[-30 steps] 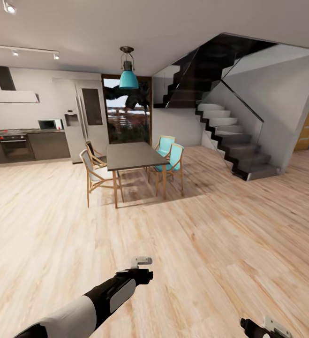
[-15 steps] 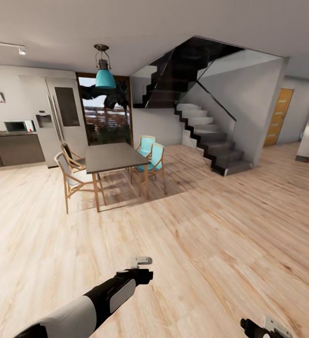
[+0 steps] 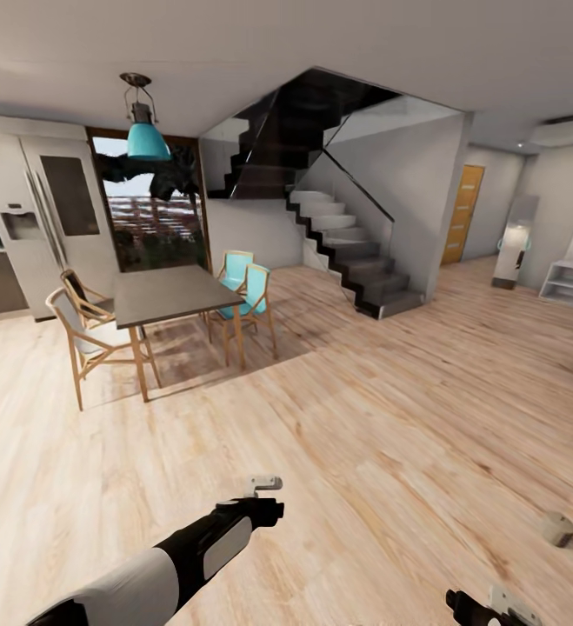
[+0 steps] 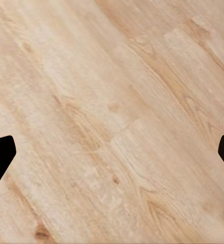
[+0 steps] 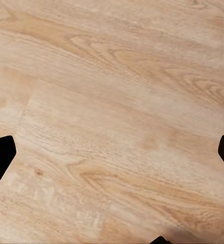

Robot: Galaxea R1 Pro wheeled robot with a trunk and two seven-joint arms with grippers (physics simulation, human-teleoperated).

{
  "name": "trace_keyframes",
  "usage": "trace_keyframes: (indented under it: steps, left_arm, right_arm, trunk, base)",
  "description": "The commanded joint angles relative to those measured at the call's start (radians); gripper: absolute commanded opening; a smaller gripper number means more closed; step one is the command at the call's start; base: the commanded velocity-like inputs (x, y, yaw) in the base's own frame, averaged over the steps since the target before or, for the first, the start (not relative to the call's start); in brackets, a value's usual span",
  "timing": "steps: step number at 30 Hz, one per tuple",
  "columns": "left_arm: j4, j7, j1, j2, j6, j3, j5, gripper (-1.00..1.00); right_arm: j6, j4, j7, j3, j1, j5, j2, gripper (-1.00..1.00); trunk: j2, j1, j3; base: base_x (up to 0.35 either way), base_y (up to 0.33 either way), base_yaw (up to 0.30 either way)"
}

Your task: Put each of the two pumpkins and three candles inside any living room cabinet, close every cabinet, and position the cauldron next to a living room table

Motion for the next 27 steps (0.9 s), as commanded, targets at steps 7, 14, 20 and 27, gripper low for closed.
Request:
trace_keyframes:
  steps: [7, 14, 20, 27]
  left_arm:
    - [-0.002, 0.008, -0.001, 0.001, 0.001, -0.008, 0.008, 1.0]
    - [-0.002, 0.008, -0.001, 0.001, 0.001, -0.008, 0.007, 1.0]
    - [-0.002, 0.008, -0.001, 0.001, 0.001, -0.008, 0.007, 1.0]
    - [-0.002, 0.008, -0.001, 0.001, 0.001, -0.007, 0.007, 1.0]
  right_arm:
    - [0.004, -0.002, -0.006, 0.0, 0.0, -0.01, 0.0, 1.0]
    - [0.003, -0.002, -0.006, 0.0, 0.0, -0.009, 0.0, 1.0]
    - [0.003, -0.002, -0.006, 0.0, 0.0, -0.009, 0.0, 1.0]
    - [0.001, -0.002, -0.006, 0.0, 0.0, -0.009, 0.0, 1.0]
  trunk:
    - [-0.001, 0.0, -0.004]
    - [-0.001, 0.0, -0.008]
    - [-0.001, 0.0, -0.011]
    - [-0.001, 0.0, -0.014]
  base:
    - [0.0, 0.0, -0.275]
    - [0.0, 0.0, -0.275]
    - [0.0, 0.0, -0.274]
    - [0.0, 0.0, -0.274]
